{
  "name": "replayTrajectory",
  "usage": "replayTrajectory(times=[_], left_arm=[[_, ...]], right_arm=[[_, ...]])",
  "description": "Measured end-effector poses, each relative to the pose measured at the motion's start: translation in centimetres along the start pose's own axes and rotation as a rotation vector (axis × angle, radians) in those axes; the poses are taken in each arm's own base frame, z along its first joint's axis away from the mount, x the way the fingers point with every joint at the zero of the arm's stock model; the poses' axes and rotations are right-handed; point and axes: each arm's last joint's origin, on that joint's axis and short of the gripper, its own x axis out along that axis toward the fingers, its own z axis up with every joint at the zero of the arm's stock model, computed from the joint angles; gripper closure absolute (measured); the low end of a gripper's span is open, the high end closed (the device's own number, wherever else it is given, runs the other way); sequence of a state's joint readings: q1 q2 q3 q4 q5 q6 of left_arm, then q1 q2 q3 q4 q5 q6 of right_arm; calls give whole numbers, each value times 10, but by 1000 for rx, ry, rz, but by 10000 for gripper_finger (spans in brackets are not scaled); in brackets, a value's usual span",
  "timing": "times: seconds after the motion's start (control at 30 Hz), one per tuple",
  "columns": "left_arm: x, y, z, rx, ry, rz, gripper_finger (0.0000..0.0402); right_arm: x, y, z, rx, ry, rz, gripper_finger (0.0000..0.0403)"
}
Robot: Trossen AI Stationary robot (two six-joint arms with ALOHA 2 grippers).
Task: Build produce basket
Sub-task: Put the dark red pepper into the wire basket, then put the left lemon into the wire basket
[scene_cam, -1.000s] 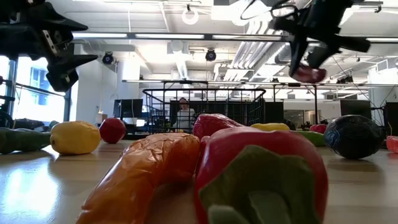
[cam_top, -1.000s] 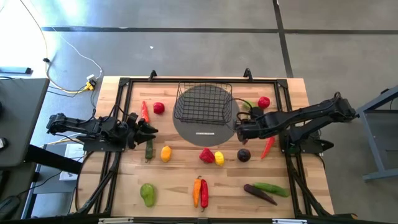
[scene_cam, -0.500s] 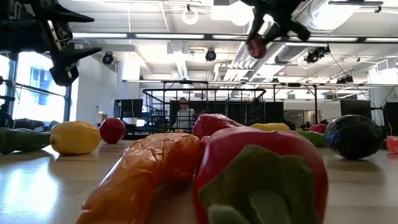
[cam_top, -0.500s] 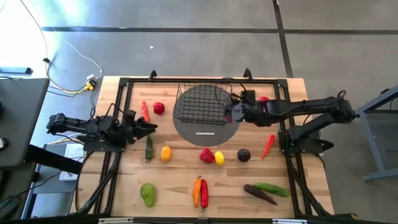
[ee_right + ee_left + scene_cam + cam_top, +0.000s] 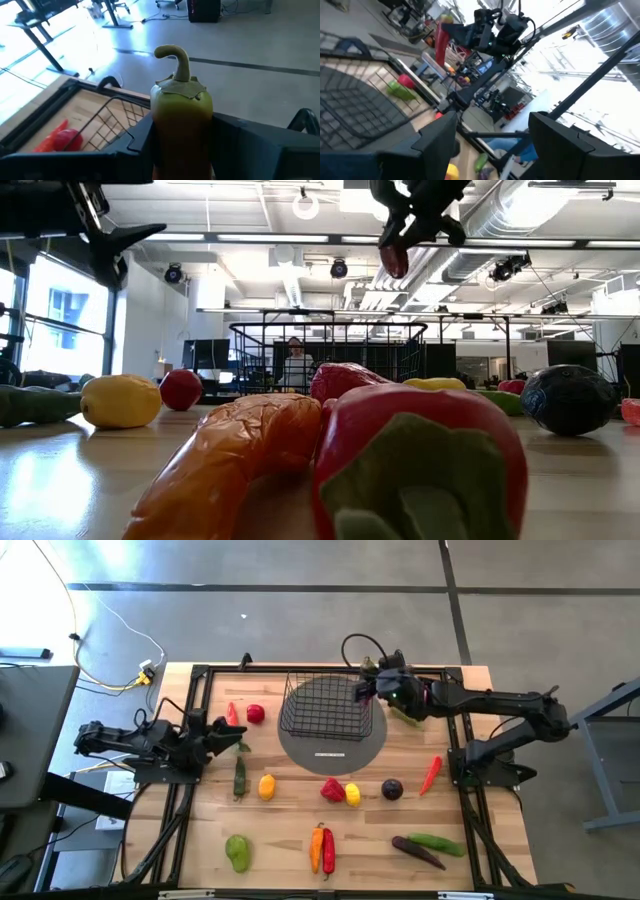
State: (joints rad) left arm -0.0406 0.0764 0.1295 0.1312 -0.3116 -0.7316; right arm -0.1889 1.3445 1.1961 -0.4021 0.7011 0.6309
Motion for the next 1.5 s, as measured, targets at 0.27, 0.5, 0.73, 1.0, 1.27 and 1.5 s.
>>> replayTrajectory(times=[0.27, 0.5, 0.73, 1.0, 1.27, 1.5], left_arm=[[6, -5, 4, 59, 11, 44, 161], [14, -2, -5, 41, 99, 75, 161], [23, -5, -7, 49, 193, 95, 161], [33, -24, 8, 188, 363, 217, 161], [42, -39, 19, 292, 523, 276, 161], [54, -43, 14, 344, 681, 305, 161]], right_arm=[[24, 1, -11, -32, 81, 7, 289], [47, 8, -32, -73, 170, 0, 289], [67, 13, -52, -109, 246, -10, 273], [80, 13, -64, -79, 295, -26, 234], [73, 11, -54, -51, 275, -4, 196], [59, 11, -43, -9, 294, 81, 194]])
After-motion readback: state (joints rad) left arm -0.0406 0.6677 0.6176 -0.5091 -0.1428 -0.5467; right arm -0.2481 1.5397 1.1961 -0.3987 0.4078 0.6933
